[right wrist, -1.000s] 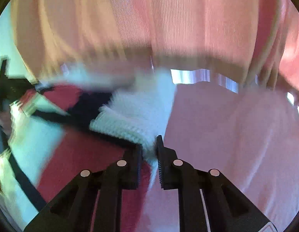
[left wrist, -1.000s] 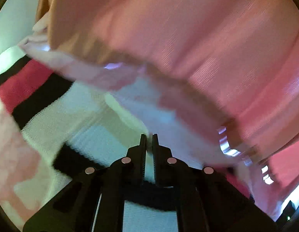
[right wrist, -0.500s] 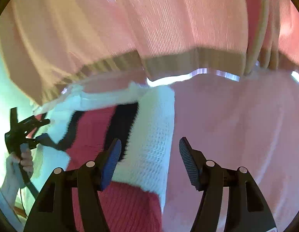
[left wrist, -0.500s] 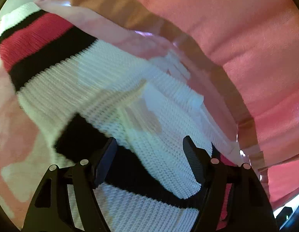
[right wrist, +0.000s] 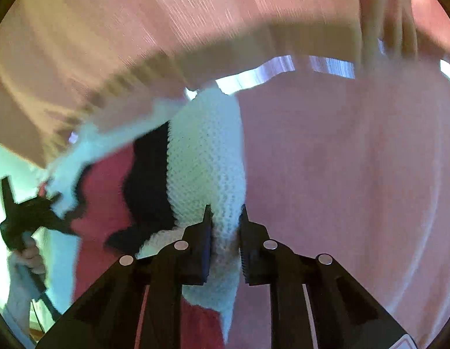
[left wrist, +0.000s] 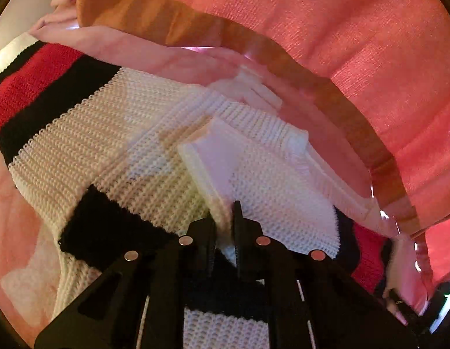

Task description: Fold small clothes

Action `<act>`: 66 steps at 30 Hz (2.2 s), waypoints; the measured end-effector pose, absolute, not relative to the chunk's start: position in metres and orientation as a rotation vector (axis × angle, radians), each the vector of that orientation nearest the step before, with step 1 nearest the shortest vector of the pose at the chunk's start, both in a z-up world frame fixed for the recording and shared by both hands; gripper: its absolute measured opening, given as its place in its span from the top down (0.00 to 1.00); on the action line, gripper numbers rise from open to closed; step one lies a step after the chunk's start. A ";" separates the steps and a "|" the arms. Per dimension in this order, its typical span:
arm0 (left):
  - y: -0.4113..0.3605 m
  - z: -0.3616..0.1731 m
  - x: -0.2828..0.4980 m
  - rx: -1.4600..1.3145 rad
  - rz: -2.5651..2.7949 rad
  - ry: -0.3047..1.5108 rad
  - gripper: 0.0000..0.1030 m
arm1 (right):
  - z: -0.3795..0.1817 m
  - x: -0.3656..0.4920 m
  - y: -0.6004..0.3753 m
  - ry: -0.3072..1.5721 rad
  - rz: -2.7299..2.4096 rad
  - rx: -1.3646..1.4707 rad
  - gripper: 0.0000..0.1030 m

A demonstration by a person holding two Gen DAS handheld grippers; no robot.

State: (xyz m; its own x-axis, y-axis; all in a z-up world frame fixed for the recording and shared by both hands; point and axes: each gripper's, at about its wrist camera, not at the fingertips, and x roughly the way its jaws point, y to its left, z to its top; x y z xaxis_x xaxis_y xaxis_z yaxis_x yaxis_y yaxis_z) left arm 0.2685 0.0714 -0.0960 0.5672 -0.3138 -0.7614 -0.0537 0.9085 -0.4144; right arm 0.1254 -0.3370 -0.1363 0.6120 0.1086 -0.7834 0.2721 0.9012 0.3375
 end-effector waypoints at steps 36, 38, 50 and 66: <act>0.362 -0.088 0.332 -0.653 0.431 0.788 0.94 | -0.112 0.098 -0.201 0.865 0.069 0.083 0.61; 0.345 -0.067 0.329 -0.602 0.406 0.729 0.94 | -0.109 0.097 -0.203 0.856 0.066 0.092 0.61; 0.002 0.051 0.239 -0.215 -0.330 0.644 0.91 | -0.080 0.092 -0.244 0.787 0.005 0.206 0.55; 0.047 -0.036 0.217 -0.292 -0.108 0.843 0.16 | -0.068 0.110 -0.234 0.796 0.079 0.243 0.39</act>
